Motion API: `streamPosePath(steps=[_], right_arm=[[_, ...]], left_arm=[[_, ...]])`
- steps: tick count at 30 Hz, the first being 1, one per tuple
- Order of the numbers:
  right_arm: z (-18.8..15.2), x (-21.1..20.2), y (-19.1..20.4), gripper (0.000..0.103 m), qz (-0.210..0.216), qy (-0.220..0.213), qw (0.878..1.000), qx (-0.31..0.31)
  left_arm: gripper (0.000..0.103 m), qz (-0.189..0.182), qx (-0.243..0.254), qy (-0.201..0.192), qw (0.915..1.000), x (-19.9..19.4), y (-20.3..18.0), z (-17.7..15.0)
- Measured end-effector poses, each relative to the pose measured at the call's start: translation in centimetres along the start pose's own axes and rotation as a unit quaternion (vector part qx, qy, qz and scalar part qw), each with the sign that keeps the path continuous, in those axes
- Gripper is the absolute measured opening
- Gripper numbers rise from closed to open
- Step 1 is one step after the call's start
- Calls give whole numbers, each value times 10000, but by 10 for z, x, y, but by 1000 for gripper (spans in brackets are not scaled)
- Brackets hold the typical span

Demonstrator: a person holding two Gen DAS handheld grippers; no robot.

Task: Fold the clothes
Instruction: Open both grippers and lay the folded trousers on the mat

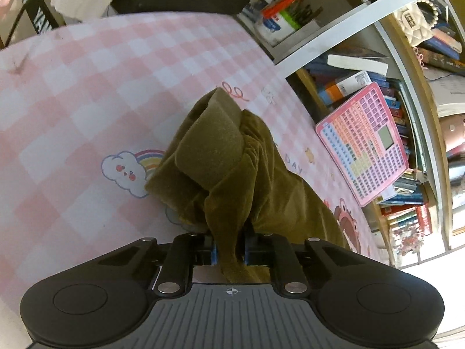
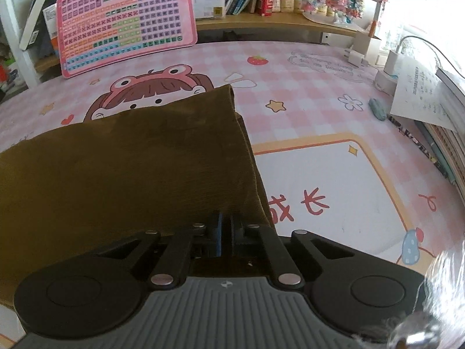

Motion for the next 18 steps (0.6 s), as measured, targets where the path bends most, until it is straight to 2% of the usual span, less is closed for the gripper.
streamPosePath(steps=[2,5,6,8,10,11,16,17,18], right_arm=[[-1,-4,-1,7,76,-40,10000,-38],[-2,-12,-2,20,168,-161,9997,-62],[-1,-16,-1,26,190,-228,9995,-76],[0,-25,1,31,303,-343,9989,-79],[0,-32,5,38,432,-419,9981,-94],[0,-34,8,42,507,-448,9976,-120],[4,-36,21,41,894,-625,9933,-393],[7,-33,22,38,935,-660,9923,-466],[11,-29,23,28,978,-696,9913,-535]], left_arm=[[14,49,70,-18,10000,-3,1,0],[25,200,345,23,9992,-3,0,-1],[33,301,402,35,9987,-4,0,-1],[46,461,423,-26,9980,-11,-1,-2],[70,614,435,-97,9971,-18,-2,-3],[73,690,442,-132,9966,-21,-3,-4],[81,1012,717,-191,9921,-36,-17,-21],[81,1076,815,-183,9907,-38,-21,-25],[84,1124,919,-174,9893,-40,-26,-29]])
Point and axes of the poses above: each gripper's, at about its wrist camera, not at the fingertips, and x roughly the way its jaws point, y to its left, z to its top, the point moved 4 cm from there along x, roughly the way its jaws point, and after that the axes turned 10 degrees about -y, right-handed, at the moved point
